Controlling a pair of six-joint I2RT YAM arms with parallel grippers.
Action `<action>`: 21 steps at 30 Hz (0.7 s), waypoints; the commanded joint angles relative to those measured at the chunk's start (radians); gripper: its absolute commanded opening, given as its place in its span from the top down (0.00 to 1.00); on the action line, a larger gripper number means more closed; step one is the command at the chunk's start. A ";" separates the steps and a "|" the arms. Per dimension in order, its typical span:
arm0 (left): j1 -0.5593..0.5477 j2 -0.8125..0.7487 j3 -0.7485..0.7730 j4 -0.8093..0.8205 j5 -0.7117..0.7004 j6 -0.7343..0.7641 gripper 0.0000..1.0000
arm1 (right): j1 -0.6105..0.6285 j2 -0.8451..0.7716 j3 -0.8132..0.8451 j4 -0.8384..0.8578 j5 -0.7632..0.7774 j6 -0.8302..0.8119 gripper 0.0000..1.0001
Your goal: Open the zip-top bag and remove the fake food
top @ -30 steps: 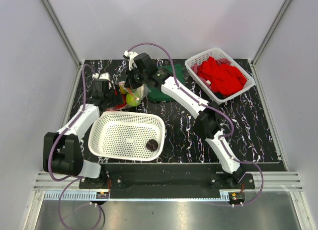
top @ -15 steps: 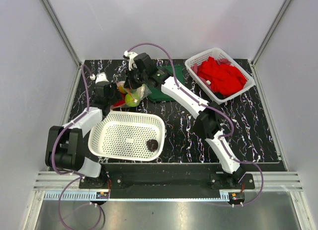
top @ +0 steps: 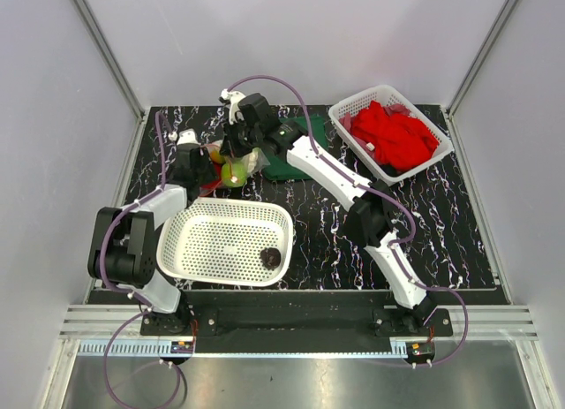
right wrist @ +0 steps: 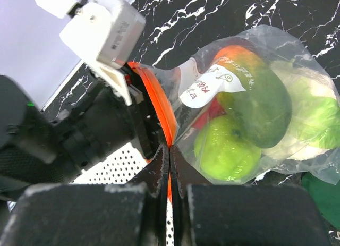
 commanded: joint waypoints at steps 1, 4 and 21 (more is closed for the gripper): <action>0.002 -0.090 0.057 0.005 0.036 0.066 1.00 | -0.017 -0.070 -0.014 0.046 0.002 -0.006 1.00; 0.002 -0.178 0.073 -0.043 0.071 0.099 1.00 | -0.019 -0.067 -0.023 0.044 0.015 -0.015 1.00; 0.002 -0.743 -0.012 -0.334 0.289 0.050 1.00 | -0.028 -0.087 -0.049 0.041 0.061 -0.048 1.00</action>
